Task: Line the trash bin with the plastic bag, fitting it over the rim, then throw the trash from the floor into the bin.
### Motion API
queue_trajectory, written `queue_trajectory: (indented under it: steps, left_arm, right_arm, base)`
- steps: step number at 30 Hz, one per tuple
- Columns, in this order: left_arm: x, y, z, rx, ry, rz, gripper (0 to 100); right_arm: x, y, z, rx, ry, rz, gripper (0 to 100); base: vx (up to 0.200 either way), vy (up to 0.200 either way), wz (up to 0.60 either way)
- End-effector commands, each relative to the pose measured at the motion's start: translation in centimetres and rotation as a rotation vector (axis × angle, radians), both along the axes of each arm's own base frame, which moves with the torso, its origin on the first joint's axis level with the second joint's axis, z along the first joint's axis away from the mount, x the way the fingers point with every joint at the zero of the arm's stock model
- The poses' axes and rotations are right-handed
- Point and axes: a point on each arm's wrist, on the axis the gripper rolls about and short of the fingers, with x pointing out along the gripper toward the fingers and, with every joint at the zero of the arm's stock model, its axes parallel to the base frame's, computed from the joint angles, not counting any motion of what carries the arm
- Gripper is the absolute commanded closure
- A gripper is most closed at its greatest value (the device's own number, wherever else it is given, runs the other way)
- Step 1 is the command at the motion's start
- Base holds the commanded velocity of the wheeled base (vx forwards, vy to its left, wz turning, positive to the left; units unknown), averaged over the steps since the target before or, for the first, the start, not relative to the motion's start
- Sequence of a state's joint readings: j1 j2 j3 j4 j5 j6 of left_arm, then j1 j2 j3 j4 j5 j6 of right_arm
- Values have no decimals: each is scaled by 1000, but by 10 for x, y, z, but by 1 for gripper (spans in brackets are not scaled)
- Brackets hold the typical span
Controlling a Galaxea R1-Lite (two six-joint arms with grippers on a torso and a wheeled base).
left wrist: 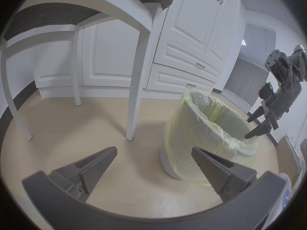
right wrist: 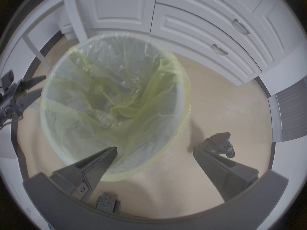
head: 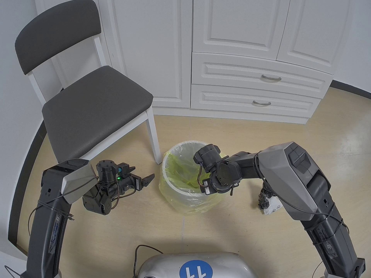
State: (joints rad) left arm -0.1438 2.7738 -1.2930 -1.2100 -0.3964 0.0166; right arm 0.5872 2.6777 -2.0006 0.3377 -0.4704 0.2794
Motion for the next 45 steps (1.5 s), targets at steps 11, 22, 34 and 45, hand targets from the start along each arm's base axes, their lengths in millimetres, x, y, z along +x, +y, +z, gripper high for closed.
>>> queue_trajectory:
  steps: [11,22,34,45]
  left_arm:
    - [0,2,-1,1,2,5,0]
    - [0,2,-1,-2,4,6,0]
    - [0,2,-1,-11,7,8,0]
    - [0,2,-2,-17,14,10,0]
  right_arm:
    - [-8,8,17,13,-7,10,0]
    - [-20,11,42,17,-24,35,0]
    - [-26,1,17,-46,53,41,0]
    - [-20,-7,4,-59,74,21,0]
  base:
    - [0,0,0]
    - [0,0,0]
    - [0,0,0]
    - [0,0,0]
